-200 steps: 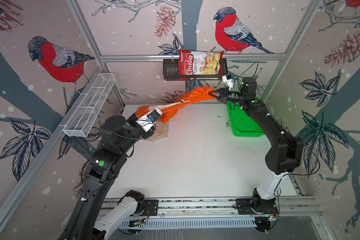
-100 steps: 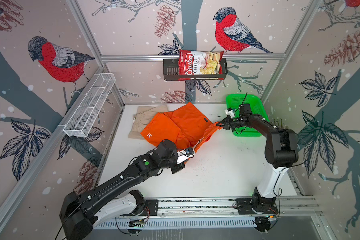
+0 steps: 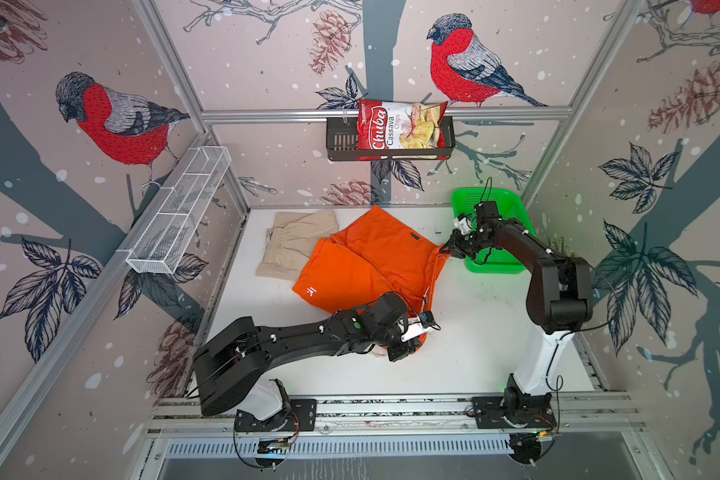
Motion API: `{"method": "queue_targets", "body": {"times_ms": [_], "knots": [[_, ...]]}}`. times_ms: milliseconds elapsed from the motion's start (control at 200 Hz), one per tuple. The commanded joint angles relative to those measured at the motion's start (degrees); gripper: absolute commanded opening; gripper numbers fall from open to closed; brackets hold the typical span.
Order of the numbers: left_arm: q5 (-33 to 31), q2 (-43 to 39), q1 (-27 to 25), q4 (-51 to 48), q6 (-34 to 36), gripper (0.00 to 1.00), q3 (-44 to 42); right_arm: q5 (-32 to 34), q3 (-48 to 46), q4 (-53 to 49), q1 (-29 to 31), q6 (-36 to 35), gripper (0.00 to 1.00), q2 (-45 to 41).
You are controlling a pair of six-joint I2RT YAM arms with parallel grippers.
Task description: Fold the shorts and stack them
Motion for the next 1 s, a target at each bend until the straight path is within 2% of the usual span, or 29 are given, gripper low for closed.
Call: {"method": "queue_targets", "body": {"times_ms": [0, 25, 60, 160, 220, 300, 475, 625, 785, 896, 996], "knots": [[4.7, 3.1, -0.7, 7.3, -4.1, 0.00, 1.9, 5.1, 1.3, 2.9, 0.2, -0.3, 0.17, -1.6], [4.7, 3.9, -0.8, 7.7, -4.1, 0.00, 2.5, 5.8, 1.3, 2.9, 0.1, -0.1, 0.24, -2.1], [4.7, 4.9, -0.8, 7.8, -4.1, 0.06, 3.3, 6.9, 1.3, 2.9, 0.1, 0.1, 0.35, -2.9], [3.6, 6.1, -0.8, 6.7, -4.3, 0.44, 5.4, 9.8, 1.3, 2.2, -0.1, 0.3, 0.56, -5.8], [2.9, 5.1, -0.7, 5.1, -5.0, 0.59, 5.9, 10.9, 0.8, 1.9, -0.2, 0.1, 0.66, -8.2], [1.8, 3.0, -0.1, 3.6, -6.2, 0.67, 5.6, 11.4, -0.6, 2.4, -0.4, 0.4, 0.69, -12.0], [2.6, -1.6, 2.6, 3.3, -5.9, 0.68, 1.8, 11.9, -7.2, 5.1, -0.6, 2.6, 0.69, -21.8], [3.0, -2.7, 2.2, 2.1, 2.7, 0.64, -1.1, 8.7, -19.6, 9.3, -0.6, 6.4, 0.67, -32.3], [4.2, 0.4, 0.2, 3.1, 9.7, 0.64, -1.6, -1.1, -39.6, 21.4, -0.9, 16.4, 0.65, -45.0], [5.2, 4.0, -1.2, 3.6, 12.7, 0.65, -0.6, -1.5, -50.4, 25.0, -1.3, 21.9, 0.65, -51.2], [6.1, 7.2, -1.9, 1.6, 16.5, 0.65, 1.6, -0.2, -56.4, 23.9, -2.5, 23.2, 0.65, -55.2]]}}
